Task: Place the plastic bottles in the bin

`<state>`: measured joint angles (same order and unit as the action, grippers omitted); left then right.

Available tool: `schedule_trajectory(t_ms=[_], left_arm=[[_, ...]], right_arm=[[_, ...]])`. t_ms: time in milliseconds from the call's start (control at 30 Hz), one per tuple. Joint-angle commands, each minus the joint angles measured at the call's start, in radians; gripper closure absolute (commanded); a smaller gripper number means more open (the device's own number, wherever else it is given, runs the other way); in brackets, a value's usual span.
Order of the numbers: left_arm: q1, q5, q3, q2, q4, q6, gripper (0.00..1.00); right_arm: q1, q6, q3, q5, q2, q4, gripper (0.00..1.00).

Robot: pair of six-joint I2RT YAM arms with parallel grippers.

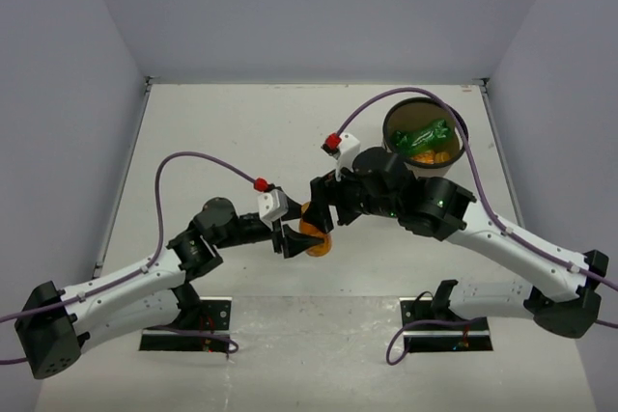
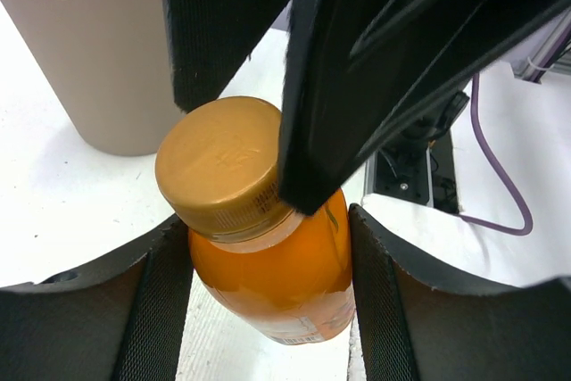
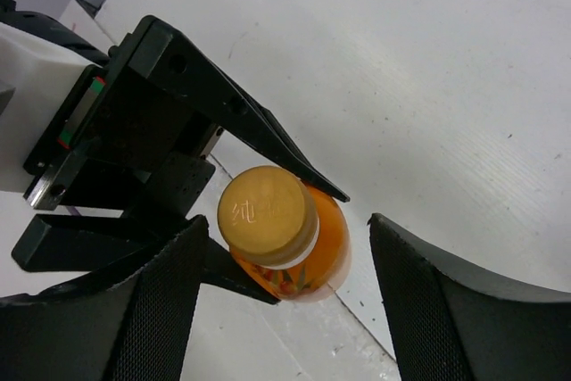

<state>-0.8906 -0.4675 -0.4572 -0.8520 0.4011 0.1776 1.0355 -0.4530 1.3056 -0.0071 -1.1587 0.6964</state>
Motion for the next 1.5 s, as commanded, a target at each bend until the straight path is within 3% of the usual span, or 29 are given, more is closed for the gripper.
schedule_trajectory(t_ms=[0, 67, 100, 167, 267, 300, 333, 367, 400, 433, 500, 533, 633, 767, 867, 933, 1100, 1200, 1300, 1467], left_arm=[[-0.001, -0.028, -0.057, -0.012, 0.013, -0.040, 1.00], [-0.001, -0.029, -0.070, -0.024, 0.004, -0.047, 1.00], [-0.001, -0.039, -0.075, -0.028, 0.001, -0.049, 1.00], [-0.001, -0.048, -0.081, -0.041, -0.004, -0.052, 1.00], [-0.001, -0.053, -0.083, -0.045, -0.005, -0.052, 1.00], [-0.001, -0.045, -0.081, -0.044, -0.007, -0.050, 1.00], [-0.001, -0.034, -0.080, -0.042, -0.013, -0.049, 0.98], [-0.001, -0.017, -0.080, -0.041, -0.018, -0.047, 0.86], [-0.001, 0.047, -0.075, -0.038, -0.024, -0.035, 0.63], [0.001, 0.082, -0.071, -0.027, -0.036, -0.027, 0.24], [-0.001, 0.172, -0.063, -0.016, -0.047, -0.010, 0.04], [-0.001, 0.197, -0.060, -0.006, -0.060, -0.006, 0.00], [-0.001, 0.315, -0.081, 0.013, -0.141, 0.029, 0.00], [-0.001, 0.542, -0.158, 0.057, -0.344, 0.094, 0.00], [-0.001, 0.834, -0.291, 0.071, -0.594, 0.268, 0.00], [-0.001, 0.926, -0.375, 0.041, -0.804, 0.354, 0.00], [-0.001, 1.039, -0.509, 0.010, -1.041, 0.437, 0.00], [-0.001, 1.096, -0.528, 0.013, -1.125, 0.461, 0.00], [-0.001, 1.104, -0.543, 0.005, -1.180, 0.456, 0.00], [-0.001, 1.162, -0.558, -0.033, -1.277, 0.428, 0.00]], right_arm=[[0.031, -0.010, 0.030, 0.053, -0.042, 0.014, 0.27], [0.052, -0.012, 0.032, 0.087, -0.071, 0.017, 0.32], [0.055, -0.012, 0.032, 0.091, -0.079, 0.012, 0.42], [0.057, -0.007, 0.021, 0.090, -0.084, -0.004, 0.43], [0.055, -0.004, 0.012, 0.101, -0.078, -0.029, 0.74], [0.055, -0.007, 0.012, 0.111, -0.076, -0.031, 1.00], [0.055, -0.009, 0.009, 0.120, -0.072, -0.031, 1.00], [0.055, -0.006, 0.006, 0.142, -0.061, -0.031, 1.00], [0.055, -0.006, 0.004, 0.160, -0.055, -0.031, 1.00], [0.057, -0.006, 0.004, 0.176, -0.049, -0.026, 1.00], [0.054, 0.000, 0.001, 0.243, -0.027, -0.023, 1.00], [0.037, 0.000, 0.001, 0.277, -0.018, -0.021, 1.00], [-0.020, 0.004, 0.009, 0.320, 0.036, -0.014, 1.00], [-0.191, 0.037, 0.086, 0.393, 0.109, 0.029, 1.00], [-0.394, 0.068, 0.130, 0.409, 0.157, 0.026, 1.00], [-0.512, 0.088, 0.132, 0.491, 0.166, -0.017, 1.00], [-0.684, 0.116, 0.109, 0.532, 0.093, -0.155, 1.00], [-0.767, 0.099, 0.063, 0.457, 0.024, -0.207, 1.00], [-0.782, 0.093, -0.006, 0.342, -0.062, -0.294, 1.00], [-0.781, 0.063, -0.106, 0.309, -0.147, -0.350, 1.00]])
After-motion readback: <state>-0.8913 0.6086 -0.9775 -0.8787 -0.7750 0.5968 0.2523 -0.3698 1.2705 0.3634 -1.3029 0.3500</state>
